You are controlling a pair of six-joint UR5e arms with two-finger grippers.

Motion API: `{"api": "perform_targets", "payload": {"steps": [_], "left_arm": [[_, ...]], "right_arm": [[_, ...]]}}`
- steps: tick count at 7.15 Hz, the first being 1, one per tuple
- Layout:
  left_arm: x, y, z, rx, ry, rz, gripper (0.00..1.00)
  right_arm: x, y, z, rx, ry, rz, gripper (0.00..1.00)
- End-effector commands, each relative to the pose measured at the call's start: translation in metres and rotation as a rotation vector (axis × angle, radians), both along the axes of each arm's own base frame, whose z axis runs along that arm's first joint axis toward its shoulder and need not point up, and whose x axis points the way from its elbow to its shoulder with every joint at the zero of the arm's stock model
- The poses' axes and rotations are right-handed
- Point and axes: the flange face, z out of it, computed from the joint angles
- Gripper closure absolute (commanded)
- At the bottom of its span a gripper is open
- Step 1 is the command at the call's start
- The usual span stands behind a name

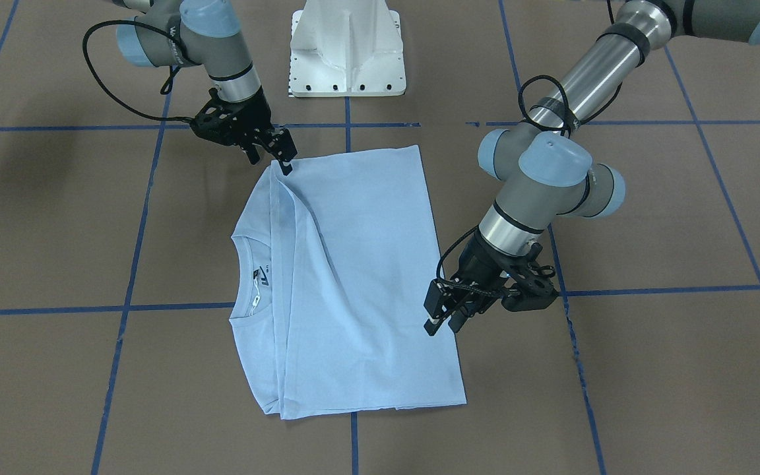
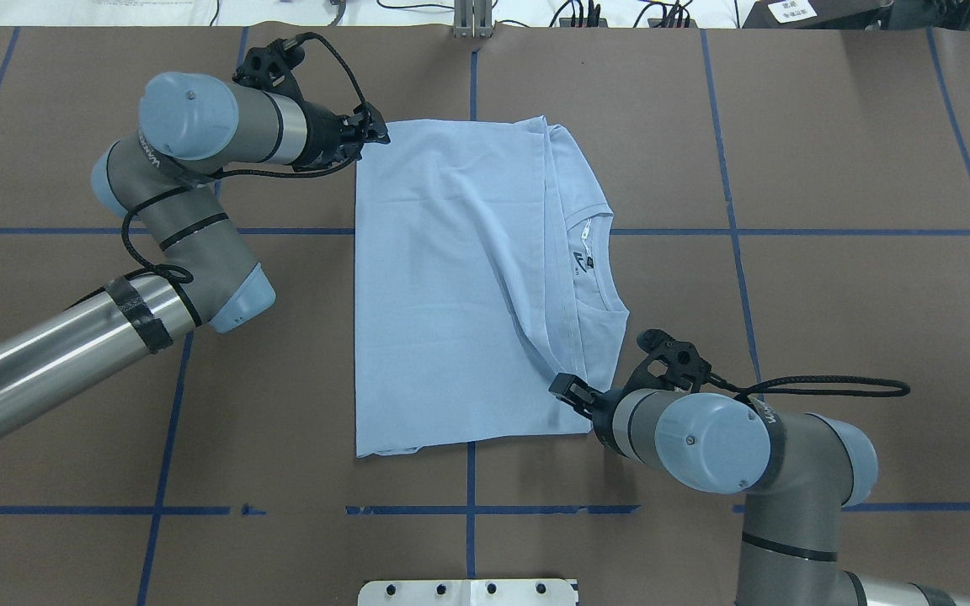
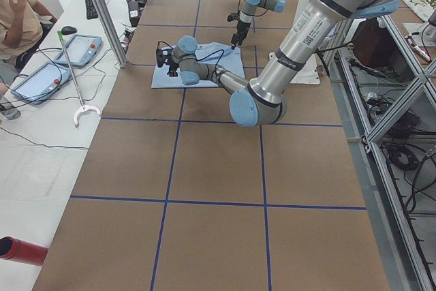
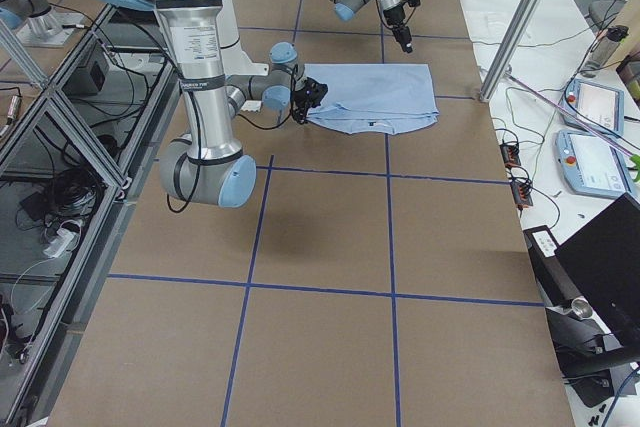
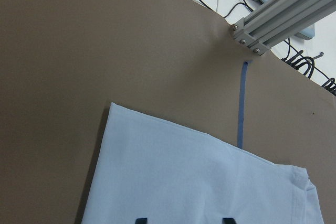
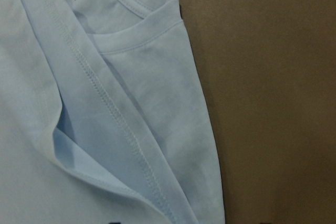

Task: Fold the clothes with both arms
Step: 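Move the right gripper to the shirt's collar edge nearest the robot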

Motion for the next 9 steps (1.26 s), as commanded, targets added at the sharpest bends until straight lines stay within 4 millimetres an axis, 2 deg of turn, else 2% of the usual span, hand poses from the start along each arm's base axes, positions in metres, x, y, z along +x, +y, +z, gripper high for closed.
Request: {"api": "perform_targets", "payload": {"steps": [1, 2, 7, 8, 9], "left_arm": [[0.0007, 0.0004, -0.0006, -0.001, 0.001, 0.001, 0.43], [0.0016, 0.0014, 0.0005, -0.002, 0.001, 0.003, 0.43], [0.0034, 0.0028, 0.0005, -0.016, 0.009, 0.002, 0.43], [0.0054, 0.0042, -0.0007, -0.015, 0.01, 0.005, 0.43], [0.0054, 0.0042, -0.0007, -0.016, 0.011, 0.005, 0.43]], "right_arm": [[-0.0107, -0.0023, -0.0052, -0.002, 0.0, 0.0, 0.17], [-0.016, -0.0047, -0.0086, -0.004, 0.011, 0.001, 0.18], [-0.0092, -0.0091, -0.0056, -0.012, 0.03, 0.01, 0.21], [-0.0104, -0.0085, -0.0026, -0.014, 0.035, 0.008, 0.22], [-0.0102, -0.0086, -0.0017, -0.014, 0.037, 0.009, 0.28]]}}
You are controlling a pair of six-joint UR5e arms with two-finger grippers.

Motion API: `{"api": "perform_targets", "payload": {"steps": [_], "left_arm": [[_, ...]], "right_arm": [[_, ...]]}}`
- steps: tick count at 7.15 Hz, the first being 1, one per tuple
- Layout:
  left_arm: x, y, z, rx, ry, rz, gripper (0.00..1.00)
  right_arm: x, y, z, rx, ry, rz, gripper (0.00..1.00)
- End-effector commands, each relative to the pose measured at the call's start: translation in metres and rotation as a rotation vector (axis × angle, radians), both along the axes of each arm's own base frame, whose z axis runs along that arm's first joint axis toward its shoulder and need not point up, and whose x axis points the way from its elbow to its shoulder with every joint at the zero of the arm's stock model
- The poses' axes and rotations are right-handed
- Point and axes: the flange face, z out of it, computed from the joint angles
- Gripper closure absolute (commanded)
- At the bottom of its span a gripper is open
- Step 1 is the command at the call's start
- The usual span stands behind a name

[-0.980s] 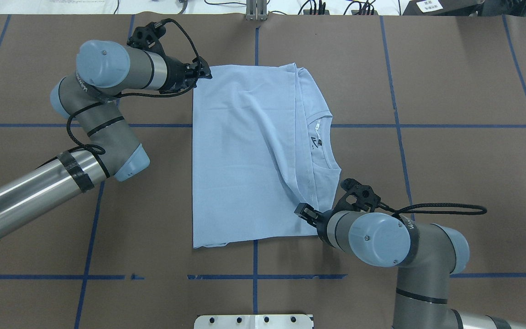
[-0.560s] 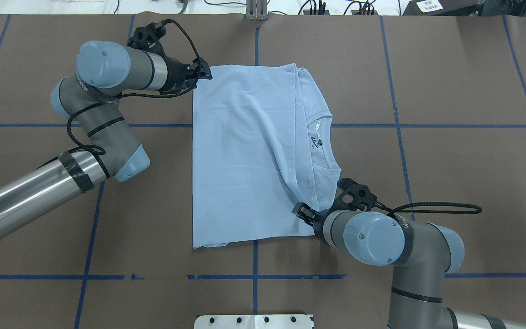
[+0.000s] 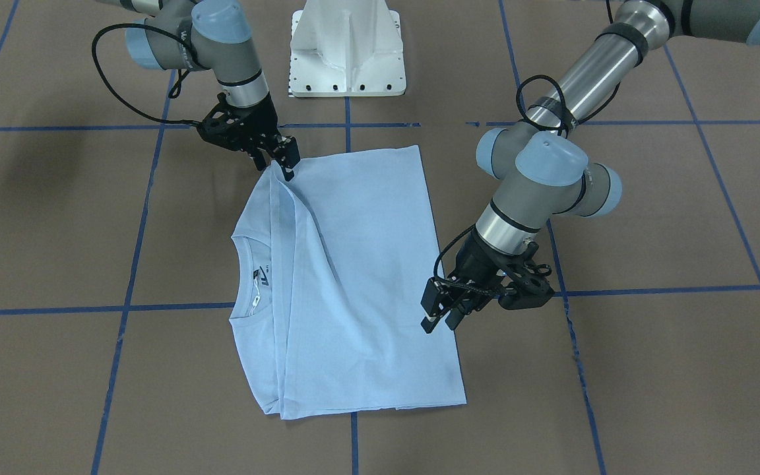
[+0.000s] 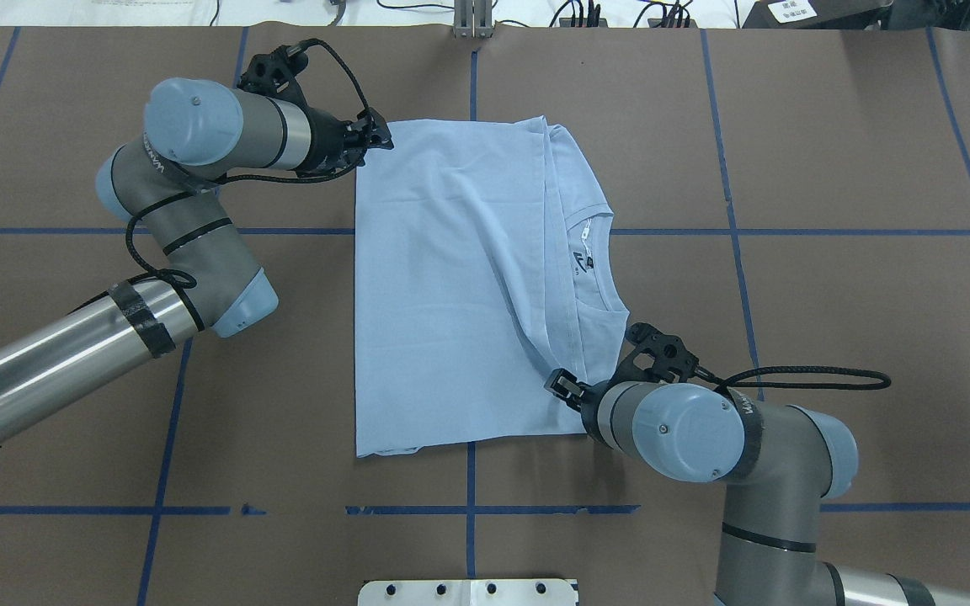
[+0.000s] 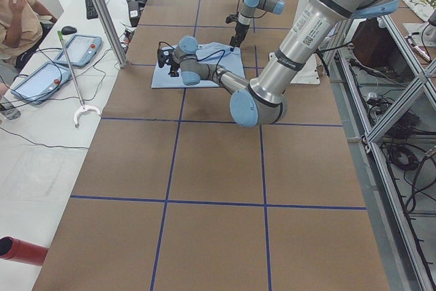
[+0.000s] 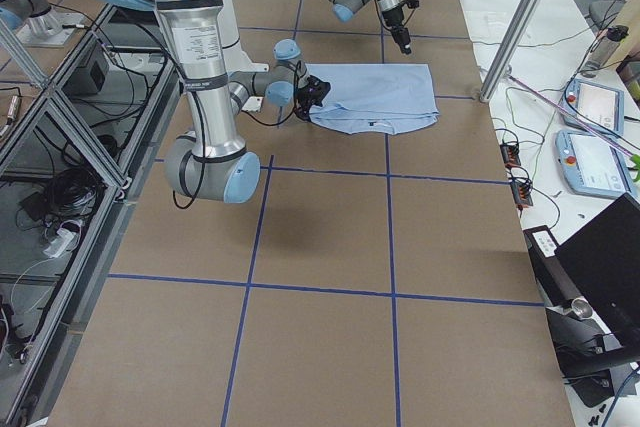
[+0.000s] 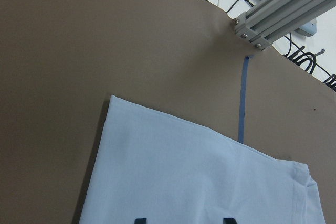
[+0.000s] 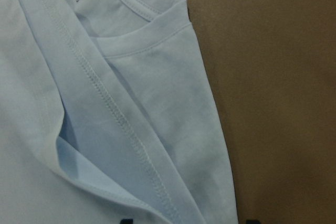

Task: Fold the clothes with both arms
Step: 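Move the left gripper to the shirt's near corner while the right holds the collar edge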

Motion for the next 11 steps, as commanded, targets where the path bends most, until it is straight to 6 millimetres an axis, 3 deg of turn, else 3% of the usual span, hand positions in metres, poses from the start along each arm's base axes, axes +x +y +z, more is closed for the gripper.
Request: {"api": "perform_targets", "payload": {"steps": [1, 2, 3, 7, 8, 9, 10, 11], "left_arm": [[0.001, 0.001, 0.001, -0.003, 0.001, 0.0, 0.43], [0.001, 0.0, 0.0, -0.002, 0.002, 0.0, 0.43], [0.0, 0.001, -0.001, -0.001, 0.003, 0.0, 0.43], [0.005, 0.005, -0.005, -0.028, 0.025, -0.001, 0.42], [0.014, 0.023, -0.02, -0.035, 0.064, 0.016, 0.42], [0.007, 0.05, -0.021, -0.091, 0.09, 0.021, 0.43], [0.008, 0.106, -0.026, -0.14, 0.124, 0.059, 0.42], [-0.009, 0.162, -0.02, -0.155, 0.15, 0.092, 0.4]], "right_arm": [[0.001, 0.0, 0.003, -0.002, 0.005, 0.002, 0.36], [0.001, 0.001, 0.001, -0.001, 0.002, 0.002, 0.82], [0.002, 0.0, 0.001, -0.001, 0.002, 0.003, 1.0], [0.016, 0.002, -0.013, -0.012, -0.037, 0.024, 1.0], [0.026, 0.006, -0.02, -0.013, -0.04, 0.02, 1.0], [0.026, 0.007, -0.019, -0.018, -0.033, 0.02, 1.0], [0.026, 0.007, -0.021, -0.028, -0.04, 0.027, 1.0], [0.027, 0.007, -0.022, -0.029, -0.043, 0.028, 1.0]]}}
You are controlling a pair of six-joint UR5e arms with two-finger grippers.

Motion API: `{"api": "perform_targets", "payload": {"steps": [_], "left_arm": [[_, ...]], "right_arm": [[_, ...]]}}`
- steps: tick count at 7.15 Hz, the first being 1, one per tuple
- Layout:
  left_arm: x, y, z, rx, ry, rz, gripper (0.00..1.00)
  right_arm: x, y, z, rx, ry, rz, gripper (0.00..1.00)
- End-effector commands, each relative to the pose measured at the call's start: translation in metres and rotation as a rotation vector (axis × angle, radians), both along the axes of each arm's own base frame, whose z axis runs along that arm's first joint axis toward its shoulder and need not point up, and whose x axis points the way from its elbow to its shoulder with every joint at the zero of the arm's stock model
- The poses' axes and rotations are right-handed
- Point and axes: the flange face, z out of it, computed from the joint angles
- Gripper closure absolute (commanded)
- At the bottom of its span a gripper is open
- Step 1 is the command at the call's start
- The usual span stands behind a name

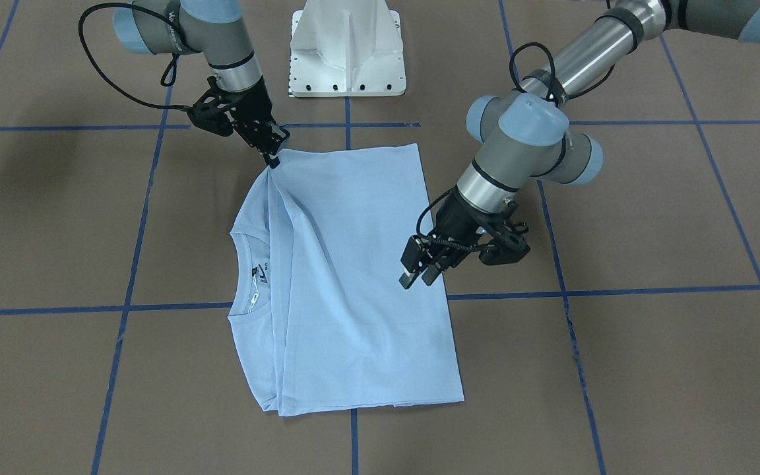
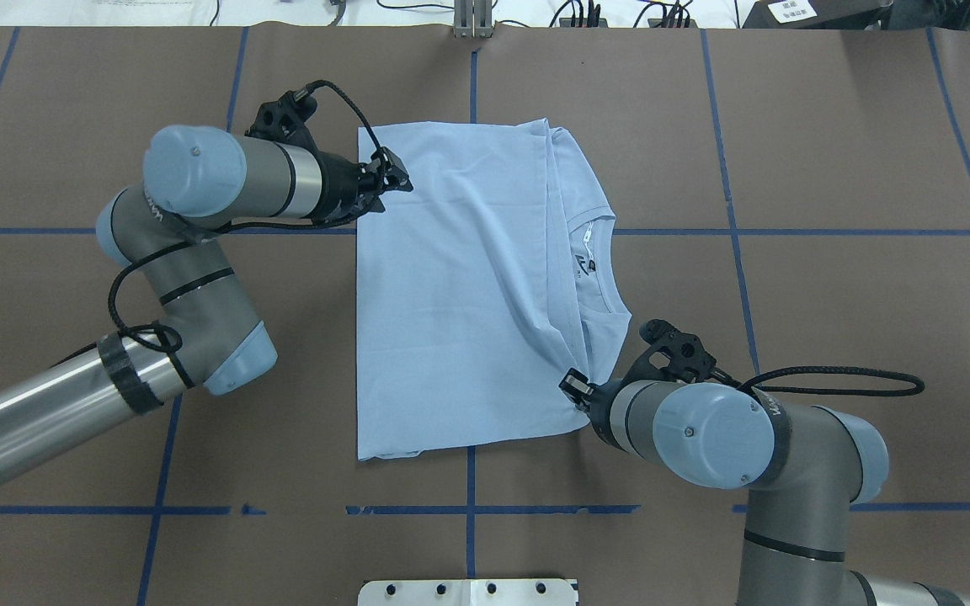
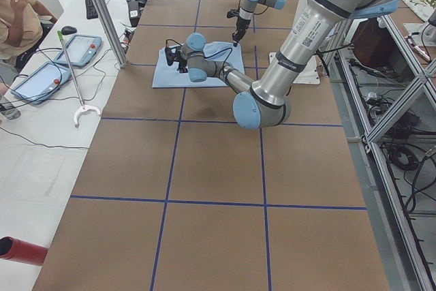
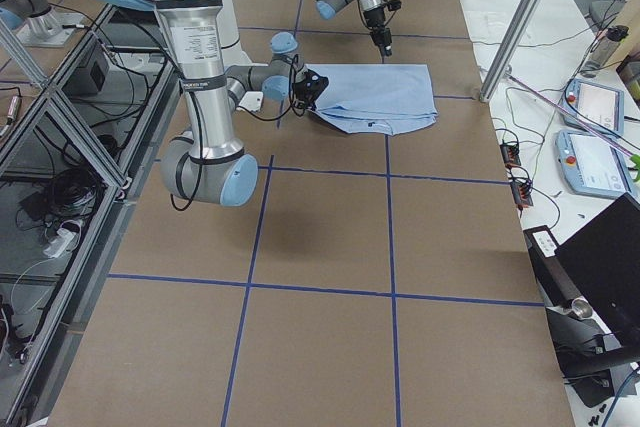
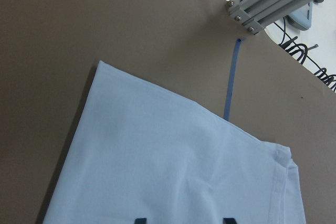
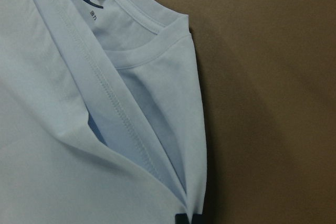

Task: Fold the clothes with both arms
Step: 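Move the left gripper to the shirt's near corner while the right holds the collar edge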

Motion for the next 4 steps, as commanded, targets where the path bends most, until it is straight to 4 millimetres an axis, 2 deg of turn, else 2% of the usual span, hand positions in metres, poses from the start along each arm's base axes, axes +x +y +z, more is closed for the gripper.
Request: {"api": "perform_targets", "payload": {"steps": [1, 2, 3, 4], "left_arm": [[-0.004, 0.126, 0.017, -0.099, 0.059, 0.045, 0.38], [0.026, 0.186, 0.031, -0.187, 0.051, 0.009, 0.38], [0.047, 0.216, 0.035, -0.247, -0.001, -0.001, 0.38], [0.051, 0.232, 0.032, -0.284, -0.032, 0.011, 0.38]], "right_arm": [[0.003, 0.001, -0.004, -0.009, -0.012, 0.003, 1.0], [0.004, 0.002, -0.006, -0.007, -0.018, 0.003, 1.0], [0.005, 0.001, -0.009, -0.006, -0.022, 0.005, 1.0], [0.007, 0.002, -0.011, -0.005, -0.029, 0.004, 1.0]]}}
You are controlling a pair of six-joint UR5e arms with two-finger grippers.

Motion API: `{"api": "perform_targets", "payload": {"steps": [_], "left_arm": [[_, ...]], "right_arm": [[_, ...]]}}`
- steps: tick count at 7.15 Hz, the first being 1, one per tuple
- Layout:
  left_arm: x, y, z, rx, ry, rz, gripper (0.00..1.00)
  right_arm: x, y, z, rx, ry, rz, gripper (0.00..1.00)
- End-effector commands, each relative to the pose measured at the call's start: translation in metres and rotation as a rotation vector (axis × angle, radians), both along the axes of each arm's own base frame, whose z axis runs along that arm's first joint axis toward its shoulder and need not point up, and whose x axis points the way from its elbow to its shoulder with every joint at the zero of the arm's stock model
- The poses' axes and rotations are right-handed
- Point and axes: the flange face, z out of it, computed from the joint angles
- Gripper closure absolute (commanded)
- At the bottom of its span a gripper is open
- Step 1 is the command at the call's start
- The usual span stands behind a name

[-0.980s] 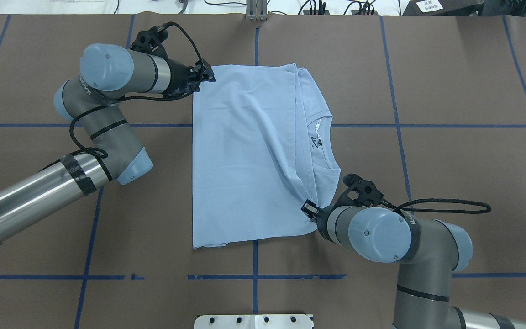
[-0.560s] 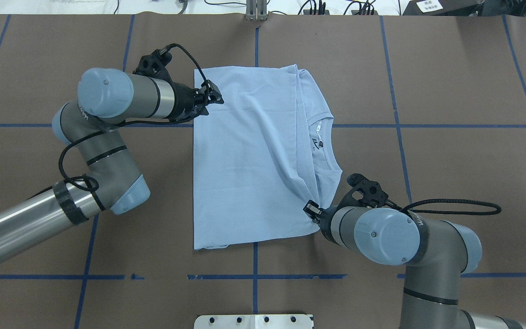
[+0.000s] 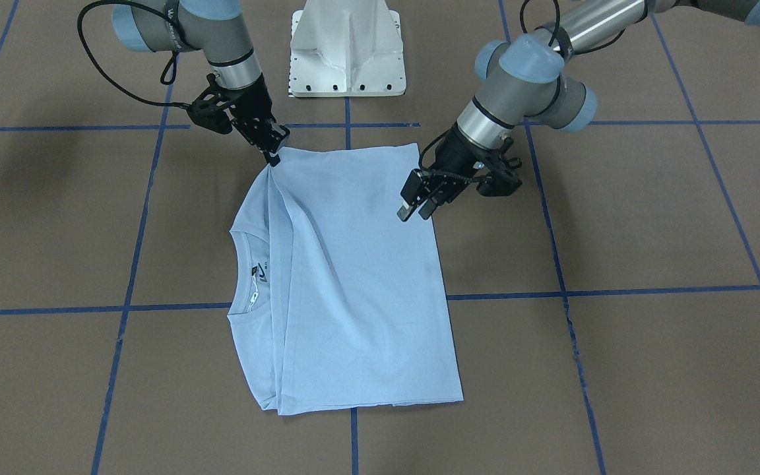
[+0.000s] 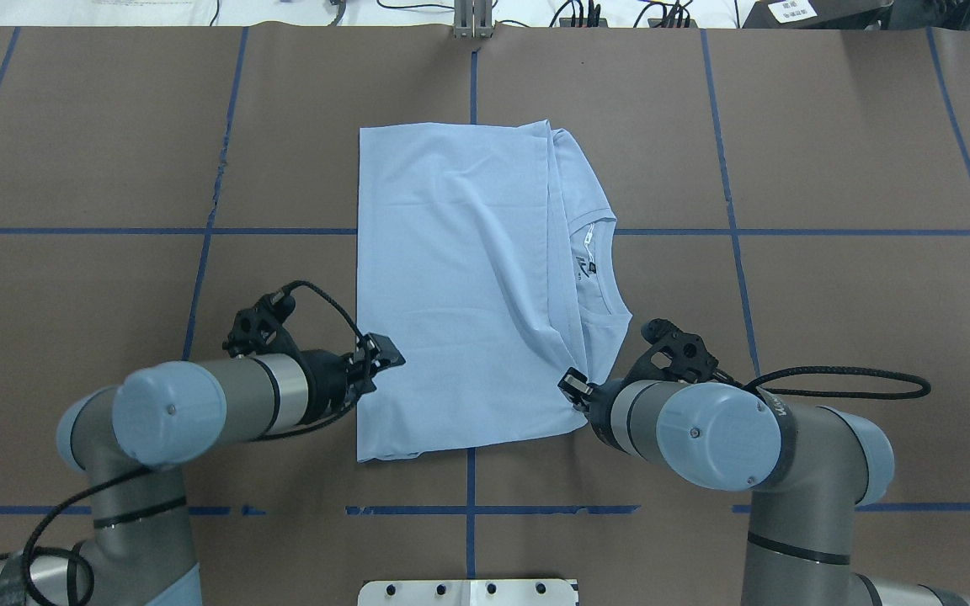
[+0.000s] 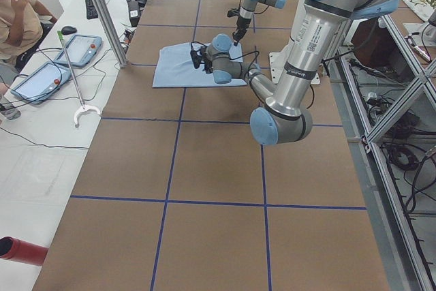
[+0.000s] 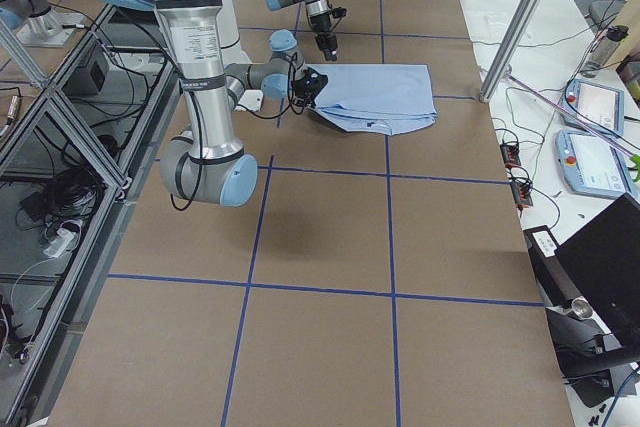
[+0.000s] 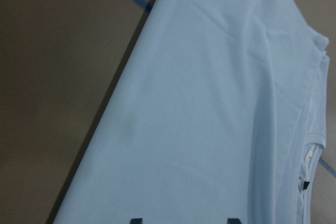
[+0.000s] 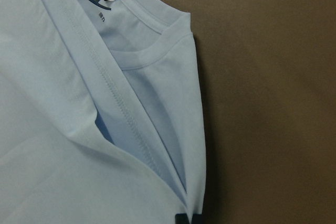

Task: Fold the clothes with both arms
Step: 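Move the left gripper to the shirt's near corner while the right holds the collar edge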

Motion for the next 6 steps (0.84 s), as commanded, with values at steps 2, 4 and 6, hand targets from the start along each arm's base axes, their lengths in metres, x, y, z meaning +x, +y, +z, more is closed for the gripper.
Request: {"api": "perform_targets", "payload": {"steps": [2, 4, 6], "left_arm": [[0.0066, 0.0469, -0.0114, -0.079, -0.126, 0.032, 0.38], [0.0094, 0.0502, -0.0063, -0.091, -0.17, 0.039, 0.38], [0.0095, 0.0502, -0.0036, -0.093, -0.177, 0.039, 0.39]], "right_arm": [[0.0016, 0.0002, -0.0032, 0.001, -0.007, 0.0, 1.0], [0.0008, 0.0009, -0.0002, -0.001, -0.001, -0.002, 1.0], [0.0008, 0.0009, -0.0002, -0.001, -0.001, -0.002, 1.0]]}}
